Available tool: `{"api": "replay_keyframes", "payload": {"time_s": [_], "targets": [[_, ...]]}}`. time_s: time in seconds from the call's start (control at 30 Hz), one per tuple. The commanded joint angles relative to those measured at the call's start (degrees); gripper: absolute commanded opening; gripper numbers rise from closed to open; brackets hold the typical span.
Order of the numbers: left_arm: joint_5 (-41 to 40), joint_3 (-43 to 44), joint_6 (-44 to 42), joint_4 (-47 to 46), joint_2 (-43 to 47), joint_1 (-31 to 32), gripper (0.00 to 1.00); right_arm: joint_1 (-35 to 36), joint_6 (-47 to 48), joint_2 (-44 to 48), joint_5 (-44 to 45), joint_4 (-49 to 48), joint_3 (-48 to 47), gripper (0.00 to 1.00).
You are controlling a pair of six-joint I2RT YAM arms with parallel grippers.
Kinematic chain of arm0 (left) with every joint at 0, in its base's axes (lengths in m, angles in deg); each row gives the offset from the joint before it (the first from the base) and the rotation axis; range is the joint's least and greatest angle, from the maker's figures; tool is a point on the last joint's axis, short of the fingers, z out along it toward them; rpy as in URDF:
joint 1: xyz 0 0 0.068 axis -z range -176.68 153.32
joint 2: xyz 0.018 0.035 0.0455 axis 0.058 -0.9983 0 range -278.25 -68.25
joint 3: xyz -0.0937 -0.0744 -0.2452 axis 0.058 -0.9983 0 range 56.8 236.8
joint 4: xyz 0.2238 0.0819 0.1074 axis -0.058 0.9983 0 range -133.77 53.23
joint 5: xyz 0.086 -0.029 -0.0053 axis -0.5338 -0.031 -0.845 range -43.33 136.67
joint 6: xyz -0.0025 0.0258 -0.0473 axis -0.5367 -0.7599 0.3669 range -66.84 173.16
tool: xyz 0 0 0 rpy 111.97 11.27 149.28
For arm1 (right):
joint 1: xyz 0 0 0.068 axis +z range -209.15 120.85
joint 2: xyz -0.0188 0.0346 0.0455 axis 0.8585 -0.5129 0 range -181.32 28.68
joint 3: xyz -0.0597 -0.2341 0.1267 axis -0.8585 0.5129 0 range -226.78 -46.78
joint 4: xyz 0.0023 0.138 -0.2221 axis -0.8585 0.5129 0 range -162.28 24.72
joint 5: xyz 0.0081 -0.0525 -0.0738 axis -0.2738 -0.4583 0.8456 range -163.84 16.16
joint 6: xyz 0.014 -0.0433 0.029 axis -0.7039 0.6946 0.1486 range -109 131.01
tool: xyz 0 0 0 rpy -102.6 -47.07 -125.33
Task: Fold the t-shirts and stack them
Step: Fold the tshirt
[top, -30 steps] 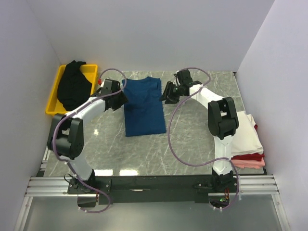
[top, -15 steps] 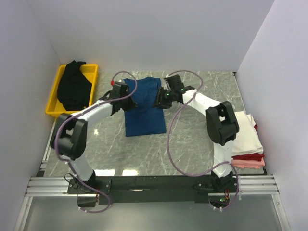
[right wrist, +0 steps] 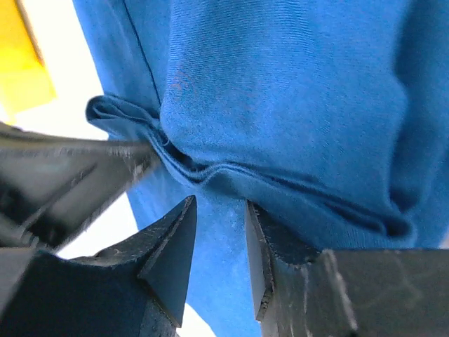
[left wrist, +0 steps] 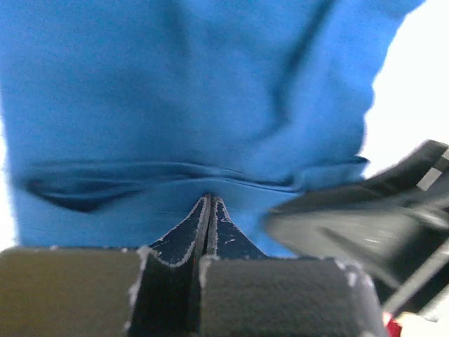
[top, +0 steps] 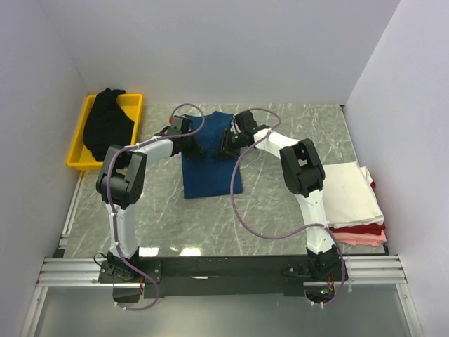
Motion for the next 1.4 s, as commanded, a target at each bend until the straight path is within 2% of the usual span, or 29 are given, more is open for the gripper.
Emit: {"api": "replay_keyframes", "payload": {"time_s": [0.0,0.23,0.4,0.53,0.63,0.8,1.0,1.1,1.23,1.37], "targets": [[0.7,1.4,-2.1,0.1,-1.9,-2.1,0.01,-3.5,-2.2,-0.7,-0.9,-3.0,0.3,0.41],[1.7,-1.9,-0.7,-1.2,-3.7,-4.4,0.01,-6.6,-5.3,-0.1,-7.3,-8.8,6.1,0.40],[1.6,-1.5,-0.6,-0.6,-3.4,-4.6,0.01,-9.6,-11.1,1.0,-14.5,-15.6,9.8,0.40],[1.3,-1.1,-0.7,0.1,-3.3,-4.7,0.00,-11.6,-15.8,0.5,-16.7,-20.5,11.1,0.40],[1.5,-0.9,-0.9,0.5,-3.1,-4.7,0.01,-11.6,-14.5,-0.1,-14.5,-17.5,10.6,0.40],[2.3,-2.1,-1.7,-1.2,-0.5,-4.7,0.01,-11.9,-14.5,1.9,-13.1,-19.3,14.8,0.39],[1.1,-1.0,-3.1,0.9,6.1,-4.9,0.08,-12.9,-10.9,9.6,-8.7,-15.9,17.5,0.40],[0.8,-1.8,-2.1,1.2,10.7,-4.9,0.13,-13.0,-8.1,17.4,-4.9,-13.4,19.6,0.40],[1.0,-9.8,3.1,-0.8,18.0,-4.3,0.18,-12.8,-6.5,25.0,-1.9,-13.8,26.2,0.40],[-1.1,-18.4,6.4,-1.7,26.3,-2.6,0.24,-12.1,-5.6,30.8,0.0,-16.6,37.5,0.41]]}}
